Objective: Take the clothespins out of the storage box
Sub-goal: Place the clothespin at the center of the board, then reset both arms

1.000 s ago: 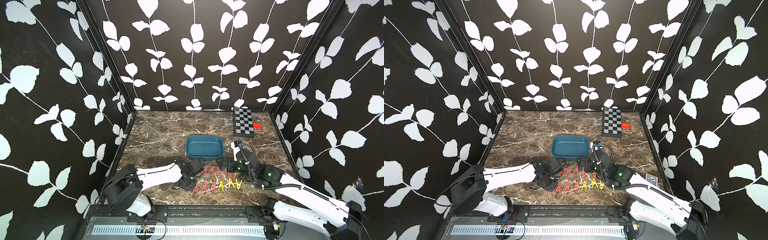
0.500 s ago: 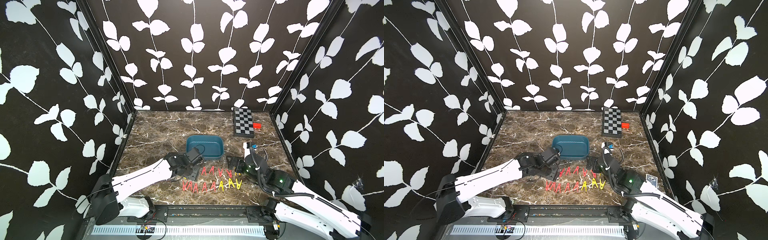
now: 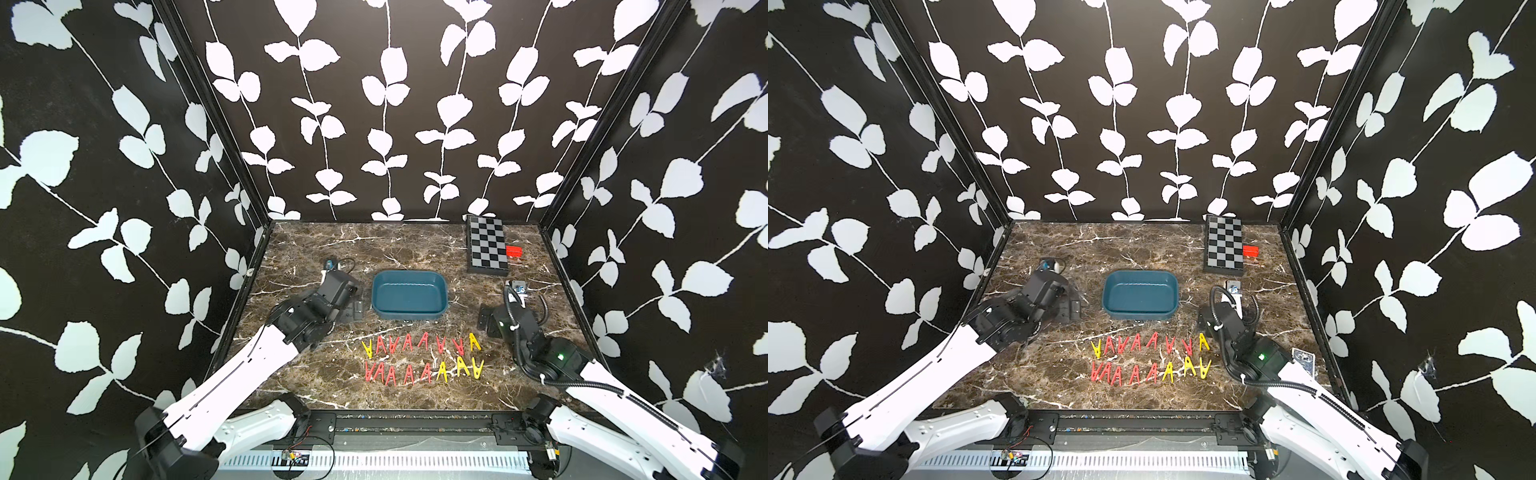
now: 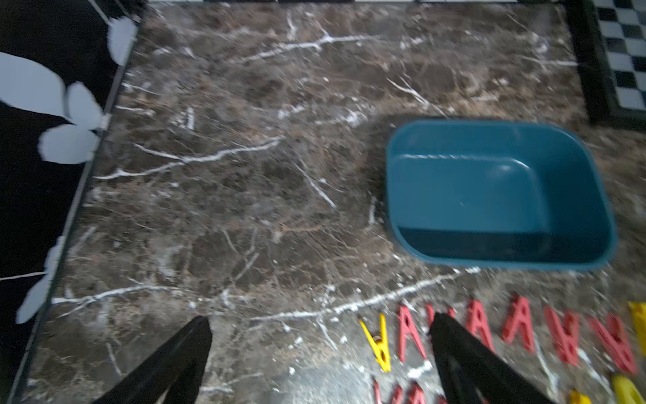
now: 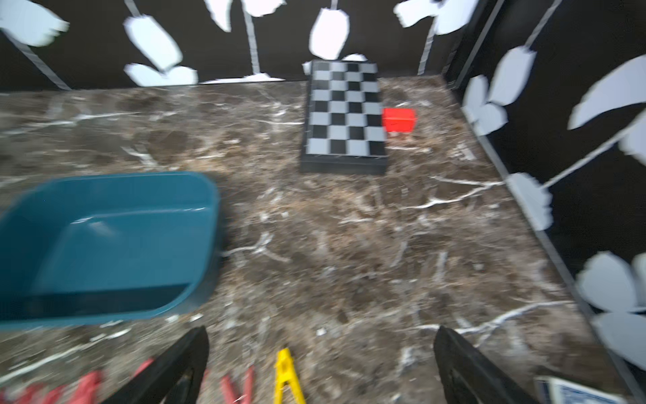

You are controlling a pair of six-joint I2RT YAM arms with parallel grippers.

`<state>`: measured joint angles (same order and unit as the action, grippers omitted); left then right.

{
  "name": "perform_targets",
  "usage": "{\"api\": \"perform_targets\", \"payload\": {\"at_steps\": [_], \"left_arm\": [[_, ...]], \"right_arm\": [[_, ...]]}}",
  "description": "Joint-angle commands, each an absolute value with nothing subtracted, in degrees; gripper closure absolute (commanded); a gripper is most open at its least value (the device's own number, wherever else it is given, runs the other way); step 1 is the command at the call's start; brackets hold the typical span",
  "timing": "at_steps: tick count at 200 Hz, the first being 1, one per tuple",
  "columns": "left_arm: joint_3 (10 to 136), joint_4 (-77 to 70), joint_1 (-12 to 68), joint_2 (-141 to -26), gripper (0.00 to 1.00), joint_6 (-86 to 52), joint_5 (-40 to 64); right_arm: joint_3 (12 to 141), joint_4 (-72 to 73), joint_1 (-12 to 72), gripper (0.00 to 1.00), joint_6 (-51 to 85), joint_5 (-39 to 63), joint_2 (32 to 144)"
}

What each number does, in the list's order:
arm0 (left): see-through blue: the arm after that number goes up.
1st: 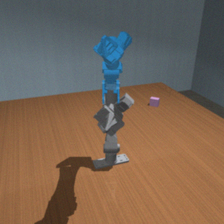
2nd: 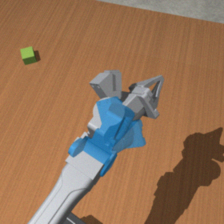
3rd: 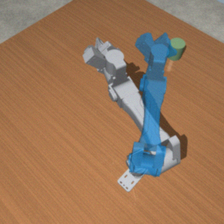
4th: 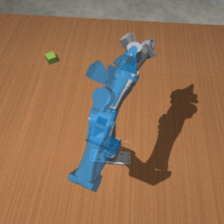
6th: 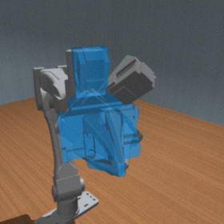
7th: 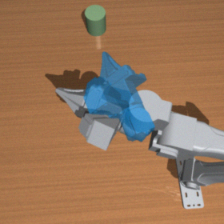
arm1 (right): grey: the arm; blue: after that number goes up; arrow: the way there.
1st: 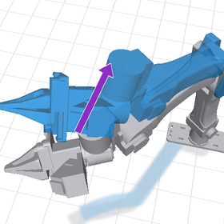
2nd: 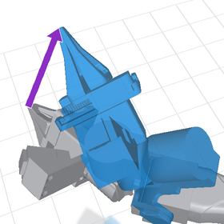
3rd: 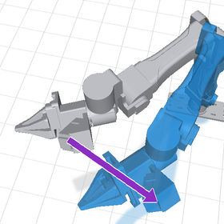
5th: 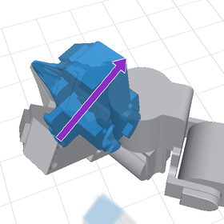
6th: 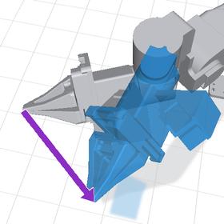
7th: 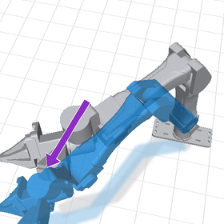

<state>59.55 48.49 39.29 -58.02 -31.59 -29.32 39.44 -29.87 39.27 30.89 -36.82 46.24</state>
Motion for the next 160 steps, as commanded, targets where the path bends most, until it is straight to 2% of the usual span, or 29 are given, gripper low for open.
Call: {"api": "perform_targets", "payload": {"at_steps": [1,28,78,105,160], "left_arm": [[57.1,46.2,34.2,-57.4,0.01,-29.1,-38.9],[55.6,44.1,26.6,-60.4,0.01,-27.6,-38.3],[42.8,18.7,17.2,-61.9,0.01,-19.3,-39.3],[39.3,6.3,11.7,-66.7,0.01,-12.4,-33.4],[32.5,-21.6,10.1,-77.9,0.01,1.7,-30.9]], "right_arm": [[39.0,-26.6,34.0,0.0,24.2,-40.1,49.0],[35.8,-18.0,27.6,0.0,18.3,-41.9,52.4],[35.5,-6.7,16.0,0.0,12.5,-39.9,63.7],[32.9,4.5,12.2,0.0,8.6,-38.5,68.9],[30.0,22.3,6.9,0.0,4.7,-31.5,78.7]]}}
